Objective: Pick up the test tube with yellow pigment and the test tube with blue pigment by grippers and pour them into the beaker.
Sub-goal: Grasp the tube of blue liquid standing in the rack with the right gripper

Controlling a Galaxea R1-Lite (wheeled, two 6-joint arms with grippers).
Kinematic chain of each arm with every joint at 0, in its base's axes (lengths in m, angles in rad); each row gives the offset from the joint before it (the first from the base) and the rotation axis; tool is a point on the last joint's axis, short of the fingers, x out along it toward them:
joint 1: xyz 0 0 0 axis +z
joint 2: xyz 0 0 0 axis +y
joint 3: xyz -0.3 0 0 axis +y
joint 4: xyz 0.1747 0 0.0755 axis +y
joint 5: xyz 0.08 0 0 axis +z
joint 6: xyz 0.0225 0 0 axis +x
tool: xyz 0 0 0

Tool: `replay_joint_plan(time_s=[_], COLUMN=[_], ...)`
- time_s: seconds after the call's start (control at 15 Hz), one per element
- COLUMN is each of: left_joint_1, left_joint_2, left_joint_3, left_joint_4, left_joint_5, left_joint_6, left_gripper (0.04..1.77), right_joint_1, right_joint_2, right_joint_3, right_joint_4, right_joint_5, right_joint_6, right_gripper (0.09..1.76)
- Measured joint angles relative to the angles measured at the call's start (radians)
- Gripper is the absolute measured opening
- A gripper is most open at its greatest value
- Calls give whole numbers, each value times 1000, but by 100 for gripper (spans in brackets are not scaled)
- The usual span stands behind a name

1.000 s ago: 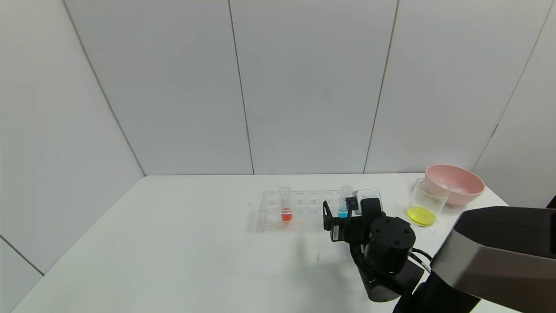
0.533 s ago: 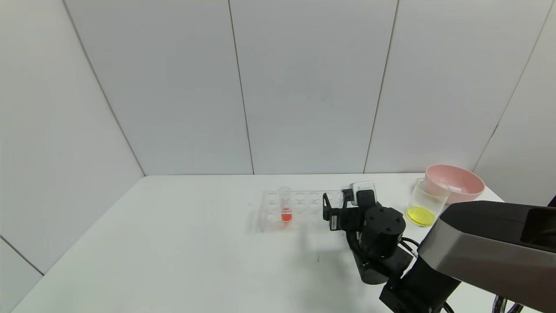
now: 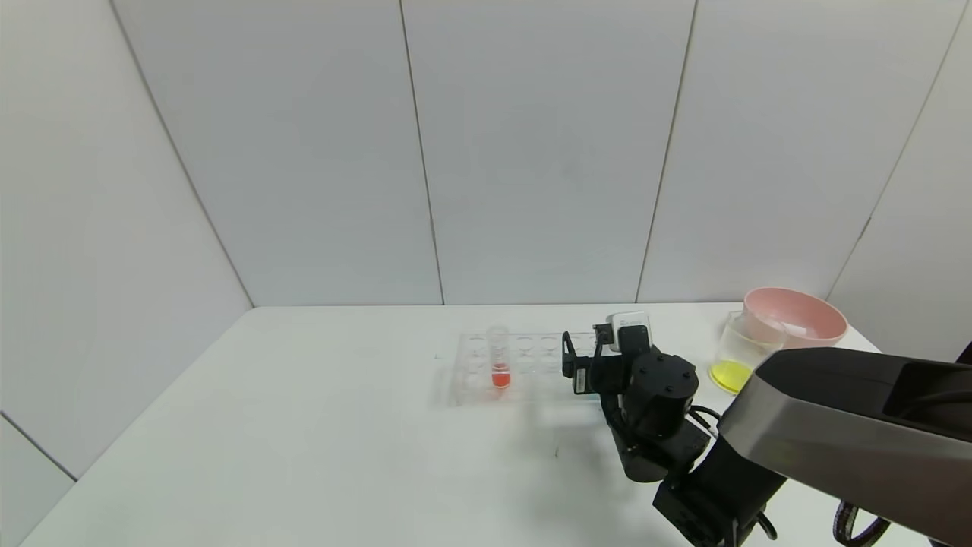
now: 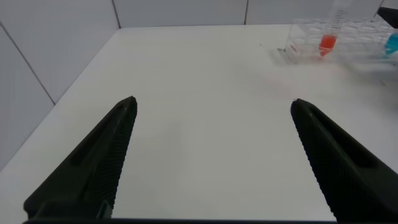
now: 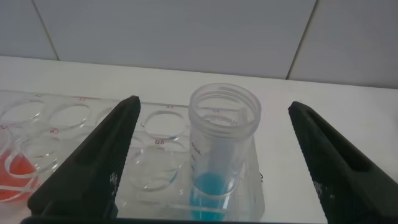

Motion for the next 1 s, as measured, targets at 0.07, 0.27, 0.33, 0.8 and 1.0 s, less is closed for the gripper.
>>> replay_joint_plan(time_s=[0.07,0.27,0.33,0.8,1.0], left_joint_1=[0,0,0,0,0], left_joint_2=[0,0,0,0,0], left_joint_3=[0,0,0,0,0], left_joint_4=[0,0,0,0,0], left_joint_5=[0,0,0,0,0], left_joint_6=[0,0,0,0,0], left_gripper=[176,176,176,176,176], right_joint_1=[-3,-6,-6,-12,-7], right_joint_2=[3,4,5,7,7], right_joint_3=[-4,-11,-15,-43,-39], right_joint_4=[0,0,0,34,37], right_joint_5=[0,1,1,-1,-4], right_joint_6=[0,1,1,2,5], right_gripper=[171,171,171,171,171])
